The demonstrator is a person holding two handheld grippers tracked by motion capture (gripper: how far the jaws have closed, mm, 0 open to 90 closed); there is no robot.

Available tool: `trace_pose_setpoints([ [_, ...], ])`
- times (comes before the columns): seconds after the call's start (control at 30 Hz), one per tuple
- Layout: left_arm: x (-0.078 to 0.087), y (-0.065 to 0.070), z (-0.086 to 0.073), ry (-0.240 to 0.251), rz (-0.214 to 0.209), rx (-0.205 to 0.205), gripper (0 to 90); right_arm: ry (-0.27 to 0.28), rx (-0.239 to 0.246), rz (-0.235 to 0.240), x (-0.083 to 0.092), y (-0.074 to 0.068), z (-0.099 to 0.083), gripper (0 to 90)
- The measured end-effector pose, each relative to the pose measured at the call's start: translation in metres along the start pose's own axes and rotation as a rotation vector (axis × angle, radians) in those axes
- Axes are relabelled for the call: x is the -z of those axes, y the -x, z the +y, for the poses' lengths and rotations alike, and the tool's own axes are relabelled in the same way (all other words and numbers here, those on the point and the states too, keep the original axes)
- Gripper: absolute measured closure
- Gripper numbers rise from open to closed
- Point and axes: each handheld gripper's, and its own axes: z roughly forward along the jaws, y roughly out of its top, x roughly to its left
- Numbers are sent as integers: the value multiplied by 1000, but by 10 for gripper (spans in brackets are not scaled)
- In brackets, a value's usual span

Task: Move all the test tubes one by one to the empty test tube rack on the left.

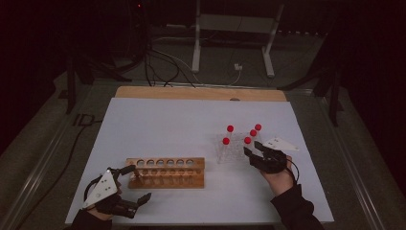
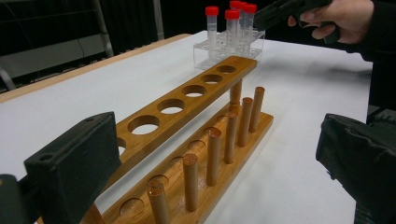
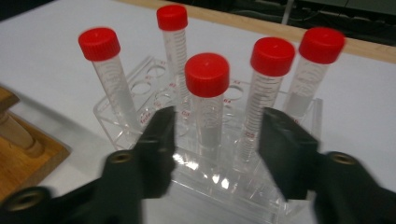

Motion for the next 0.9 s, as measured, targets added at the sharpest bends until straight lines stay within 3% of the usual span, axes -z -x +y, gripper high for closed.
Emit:
trace_pose_setpoints([
  [0.33,0,0,0,0,-4,-2,4,-34,17,3,-13,-2,1,656],
  [0.43,0,0,0,-1,-6,0,4,-46,26,-10,-17,-4,2,735],
  [0.7,0,0,1,-14,-11,18,4,-40,39,-23,-16,-6,4,747],
  [0.8,0,-1,3,-6,-35,52,4,-19,47,-23,-11,-7,8,747],
  [0.9,0,-1,6,-2,-46,56,4,2,58,-26,-5,-8,13,747],
])
